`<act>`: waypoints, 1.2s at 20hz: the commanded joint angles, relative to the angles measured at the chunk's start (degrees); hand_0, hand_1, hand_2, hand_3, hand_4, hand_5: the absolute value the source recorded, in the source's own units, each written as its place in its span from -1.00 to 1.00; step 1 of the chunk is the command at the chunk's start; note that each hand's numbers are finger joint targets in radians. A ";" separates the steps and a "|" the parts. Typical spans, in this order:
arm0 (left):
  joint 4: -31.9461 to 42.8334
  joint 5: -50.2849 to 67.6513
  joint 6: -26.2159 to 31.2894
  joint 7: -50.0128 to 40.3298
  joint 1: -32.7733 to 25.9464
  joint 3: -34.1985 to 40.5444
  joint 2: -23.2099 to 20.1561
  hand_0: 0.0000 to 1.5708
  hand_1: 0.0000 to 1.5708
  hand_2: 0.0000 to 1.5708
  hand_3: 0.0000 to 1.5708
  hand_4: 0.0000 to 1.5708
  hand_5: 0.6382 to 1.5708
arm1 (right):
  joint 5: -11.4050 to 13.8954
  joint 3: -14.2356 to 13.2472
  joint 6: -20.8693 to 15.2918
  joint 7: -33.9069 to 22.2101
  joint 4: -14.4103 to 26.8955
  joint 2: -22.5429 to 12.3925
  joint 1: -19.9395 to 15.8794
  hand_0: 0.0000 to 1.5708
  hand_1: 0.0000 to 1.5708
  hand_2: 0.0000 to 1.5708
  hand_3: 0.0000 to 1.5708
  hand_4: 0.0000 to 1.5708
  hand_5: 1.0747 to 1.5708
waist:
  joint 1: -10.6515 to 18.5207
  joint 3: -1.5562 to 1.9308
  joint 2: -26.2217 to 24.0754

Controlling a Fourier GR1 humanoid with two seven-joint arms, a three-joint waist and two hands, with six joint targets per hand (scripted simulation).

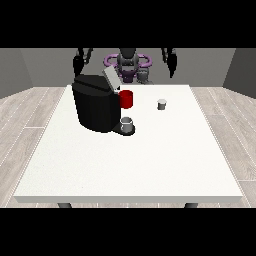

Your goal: Insert the coffee pod into the coffee machine and close the lid

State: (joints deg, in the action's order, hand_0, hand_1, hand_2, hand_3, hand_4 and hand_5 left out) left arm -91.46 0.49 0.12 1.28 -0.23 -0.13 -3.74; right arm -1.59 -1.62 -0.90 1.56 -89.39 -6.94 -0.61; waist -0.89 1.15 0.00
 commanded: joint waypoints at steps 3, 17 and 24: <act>0.08 -6.70 2.38 2.99 -1.42 -4.60 -3.02 -1.00 -1.00 -1.00 -1.00 -1.00 1.00 | -1.31 -0.82 0.47 -0.53 2.57 0.96 -1.40 -1.00 -1.00 -1.00 -1.00 -1.00 1.00 | 1.33 -1.14 -0.48; 8.79 -14.82 11.88 0.54 10.48 -0.41 -17.94 -1.00 -1.00 -1.00 -1.00 -1.00 1.00 | 10.34 2.24 -8.55 -0.24 3.44 2.19 -5.08 -1.00 -1.00 -1.00 -1.00 -1.00 1.00 | -3.50 -1.14 4.18; 19.66 -20.23 12.44 0.42 16.29 1.09 -22.34 -1.00 -1.00 -1.00 -1.00 -1.00 1.00 | 7.87 4.07 -5.55 0.22 1.53 3.72 -6.35 -1.00 -1.00 -1.00 -1.00 -1.00 1.00 | -8.97 -1.16 9.22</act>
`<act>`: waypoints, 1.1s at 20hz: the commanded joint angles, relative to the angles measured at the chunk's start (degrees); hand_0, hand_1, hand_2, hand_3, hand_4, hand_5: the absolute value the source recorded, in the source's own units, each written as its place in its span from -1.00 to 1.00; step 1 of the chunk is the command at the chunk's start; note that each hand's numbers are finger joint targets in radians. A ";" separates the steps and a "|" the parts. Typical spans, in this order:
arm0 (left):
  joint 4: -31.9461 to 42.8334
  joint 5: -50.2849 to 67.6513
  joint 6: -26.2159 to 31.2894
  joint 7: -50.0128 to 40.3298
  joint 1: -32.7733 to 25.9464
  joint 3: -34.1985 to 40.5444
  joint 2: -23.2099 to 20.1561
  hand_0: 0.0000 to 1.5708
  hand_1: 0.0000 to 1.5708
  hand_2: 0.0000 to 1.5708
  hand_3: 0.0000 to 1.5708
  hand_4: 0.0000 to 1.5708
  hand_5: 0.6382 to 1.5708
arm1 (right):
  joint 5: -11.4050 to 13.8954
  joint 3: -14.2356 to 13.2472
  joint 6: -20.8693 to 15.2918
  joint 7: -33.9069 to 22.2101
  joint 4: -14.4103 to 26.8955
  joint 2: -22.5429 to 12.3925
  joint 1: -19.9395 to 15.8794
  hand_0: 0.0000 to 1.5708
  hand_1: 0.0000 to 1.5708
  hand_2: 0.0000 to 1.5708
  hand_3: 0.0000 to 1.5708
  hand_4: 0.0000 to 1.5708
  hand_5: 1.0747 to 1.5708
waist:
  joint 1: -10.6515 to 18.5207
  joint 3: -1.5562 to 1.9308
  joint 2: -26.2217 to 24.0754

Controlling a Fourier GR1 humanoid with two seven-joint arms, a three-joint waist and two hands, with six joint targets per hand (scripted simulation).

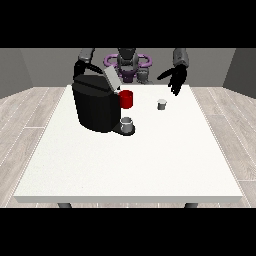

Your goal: Insert the coffee pod into the coffee machine and close the lid

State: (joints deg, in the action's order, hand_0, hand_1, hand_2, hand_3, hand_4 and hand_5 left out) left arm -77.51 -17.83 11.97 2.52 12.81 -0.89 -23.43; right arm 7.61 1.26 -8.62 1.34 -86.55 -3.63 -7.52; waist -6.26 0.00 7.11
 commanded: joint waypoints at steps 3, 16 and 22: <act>10.51 -4.13 0.86 4.81 5.60 1.19 -3.04 -1.00 -1.00 -1.00 -1.00 -1.00 1.00 | 1.74 -0.02 -0.29 -2.93 0.22 -0.88 -3.89 -1.00 -1.00 -1.00 -1.00 -1.00 1.00 | -1.53 -0.03 4.70; 23.86 -17.06 -10.48 7.22 13.25 -1.78 2.78 0.20 0.20 0.23 -0.15 -1.00 1.00 | -0.97 -0.59 1.23 -2.02 6.82 1.33 -6.45 -1.00 -1.00 -1.00 -1.00 -1.00 1.00 | -1.46 -0.01 4.52; 26.22 -24.54 -15.52 8.90 12.74 -5.94 4.14 0.32 0.32 0.41 0.16 -0.41 1.00 | 2.22 1.08 -0.34 -1.67 10.37 1.50 -5.35 -1.00 -1.00 -1.00 -1.00 -1.00 1.00 | -0.72 -0.01 3.14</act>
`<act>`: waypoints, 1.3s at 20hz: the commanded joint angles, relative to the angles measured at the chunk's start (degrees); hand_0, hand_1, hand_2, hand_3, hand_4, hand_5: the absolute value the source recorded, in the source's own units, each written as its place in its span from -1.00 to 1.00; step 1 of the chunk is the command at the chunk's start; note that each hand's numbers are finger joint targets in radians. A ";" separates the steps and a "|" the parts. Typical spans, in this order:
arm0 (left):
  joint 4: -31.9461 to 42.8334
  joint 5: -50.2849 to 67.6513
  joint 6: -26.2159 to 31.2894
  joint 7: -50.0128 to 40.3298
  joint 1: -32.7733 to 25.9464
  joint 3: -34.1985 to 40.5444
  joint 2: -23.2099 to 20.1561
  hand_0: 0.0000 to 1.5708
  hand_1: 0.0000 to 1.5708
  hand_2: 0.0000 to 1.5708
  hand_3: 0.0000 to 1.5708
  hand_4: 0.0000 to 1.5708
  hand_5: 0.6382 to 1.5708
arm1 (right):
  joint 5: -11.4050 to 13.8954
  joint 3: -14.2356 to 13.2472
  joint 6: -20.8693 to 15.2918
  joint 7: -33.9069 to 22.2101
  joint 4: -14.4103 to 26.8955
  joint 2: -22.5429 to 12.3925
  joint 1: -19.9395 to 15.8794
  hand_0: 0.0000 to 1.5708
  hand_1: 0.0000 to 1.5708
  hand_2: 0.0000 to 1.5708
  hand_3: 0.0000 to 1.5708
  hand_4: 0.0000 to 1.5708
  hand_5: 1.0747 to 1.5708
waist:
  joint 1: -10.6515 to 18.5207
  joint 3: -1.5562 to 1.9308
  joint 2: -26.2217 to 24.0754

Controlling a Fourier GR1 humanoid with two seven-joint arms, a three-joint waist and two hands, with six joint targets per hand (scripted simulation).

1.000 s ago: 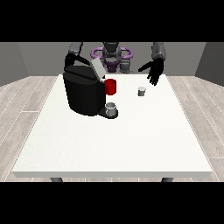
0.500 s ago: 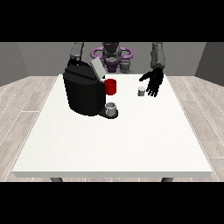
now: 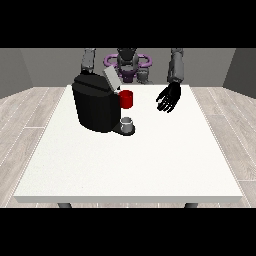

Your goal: Insert the coffee pod into the coffee machine and close the lid

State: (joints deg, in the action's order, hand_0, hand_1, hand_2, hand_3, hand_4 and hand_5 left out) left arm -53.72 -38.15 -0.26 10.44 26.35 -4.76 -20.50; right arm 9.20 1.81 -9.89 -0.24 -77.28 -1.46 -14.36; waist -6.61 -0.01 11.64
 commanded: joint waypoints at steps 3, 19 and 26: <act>4.48 -7.40 -1.47 -1.15 2.05 -3.53 0.00 0.04 0.04 0.22 0.02 -0.53 1.00 | -0.19 1.17 0.30 1.77 2.41 1.37 0.50 -1.00 -1.00 -1.00 -1.00 -1.00 1.00 | -1.00 0.02 -0.57; 14.40 -14.36 0.59 2.14 5.80 -3.37 1.38 0.46 0.46 0.60 0.48 -0.41 1.00 | 2.24 1.66 -4.06 -0.64 5.44 1.34 0.68 -1.00 -1.00 -1.00 -1.00 -1.00 1.00 | -0.12 -0.01 -3.54; 8.07 -8.32 8.03 4.40 7.29 -1.26 5.20 0.84 0.84 0.83 0.73 -0.34 1.00 | 0.47 -3.91 -1.01 6.45 13.63 -2.55 2.49 -1.00 -1.00 -1.00 -1.00 -1.00 1.00 | 3.20 0.03 -6.92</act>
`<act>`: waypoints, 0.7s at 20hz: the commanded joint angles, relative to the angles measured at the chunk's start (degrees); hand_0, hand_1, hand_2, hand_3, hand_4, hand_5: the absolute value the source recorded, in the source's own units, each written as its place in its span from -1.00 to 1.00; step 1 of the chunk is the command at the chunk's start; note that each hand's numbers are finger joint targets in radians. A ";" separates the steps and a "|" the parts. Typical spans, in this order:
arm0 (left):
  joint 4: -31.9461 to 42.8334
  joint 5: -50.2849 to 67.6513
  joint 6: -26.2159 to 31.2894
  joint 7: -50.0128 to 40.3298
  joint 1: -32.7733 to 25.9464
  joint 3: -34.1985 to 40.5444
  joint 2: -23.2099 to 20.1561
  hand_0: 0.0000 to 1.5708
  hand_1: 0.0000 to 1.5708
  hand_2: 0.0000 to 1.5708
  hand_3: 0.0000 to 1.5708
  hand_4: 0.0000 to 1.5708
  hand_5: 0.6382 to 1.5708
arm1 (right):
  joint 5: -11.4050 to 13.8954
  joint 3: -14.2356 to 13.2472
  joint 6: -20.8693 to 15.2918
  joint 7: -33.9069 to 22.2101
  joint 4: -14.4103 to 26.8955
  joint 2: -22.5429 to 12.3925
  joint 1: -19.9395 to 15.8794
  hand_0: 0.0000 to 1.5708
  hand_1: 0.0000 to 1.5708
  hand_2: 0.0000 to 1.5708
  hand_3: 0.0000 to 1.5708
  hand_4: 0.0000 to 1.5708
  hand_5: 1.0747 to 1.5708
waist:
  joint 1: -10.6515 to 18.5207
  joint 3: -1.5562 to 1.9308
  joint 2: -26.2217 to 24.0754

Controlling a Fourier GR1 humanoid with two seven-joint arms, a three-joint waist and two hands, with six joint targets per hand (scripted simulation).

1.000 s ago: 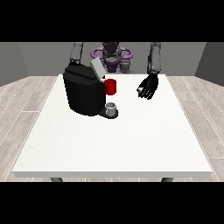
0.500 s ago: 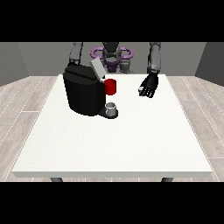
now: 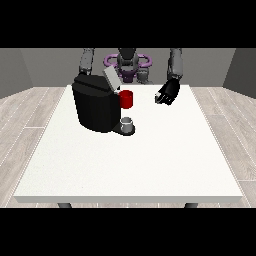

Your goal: Insert the coffee pod into the coffee machine and close the lid

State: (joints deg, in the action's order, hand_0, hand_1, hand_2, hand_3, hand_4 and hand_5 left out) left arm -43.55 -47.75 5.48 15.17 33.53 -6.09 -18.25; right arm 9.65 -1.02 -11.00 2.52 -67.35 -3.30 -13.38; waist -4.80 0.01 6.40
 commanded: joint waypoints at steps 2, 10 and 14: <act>-0.67 2.24 6.59 -2.07 3.23 1.85 1.44 0.81 0.81 0.80 0.70 -0.34 1.00 | 1.86 0.92 -1.13 -4.64 0.77 0.29 -1.04 -1.00 -1.00 -1.00 -1.00 -1.00 1.00 | -0.01 -0.01 -3.83; -3.92 2.74 14.50 -5.36 8.94 3.79 0.73 0.79 0.79 0.77 0.69 -0.31 1.00 | 0.32 -0.14 0.72 1.95 3.43 0.11 -0.68 -1.00 -1.00 -1.00 -1.00 -1.00 1.00 | -1.19 -0.01 -3.68; -4.77 2.91 17.20 -7.11 13.08 4.65 0.40 0.81 0.81 0.78 0.70 -0.32 1.00 | 1.19 0.69 -1.58 1.55 3.95 2.52 -2.07 -1.00 -1.00 -1.00 -1.00 -1.00 1.00 | -1.51 0.00 -3.54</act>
State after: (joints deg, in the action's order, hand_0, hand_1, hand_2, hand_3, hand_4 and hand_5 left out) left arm -47.92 -45.29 19.79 9.40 43.56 -2.69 -17.29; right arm 10.58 -1.00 -11.64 4.54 -63.15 -2.36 -14.59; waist -5.70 0.01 3.07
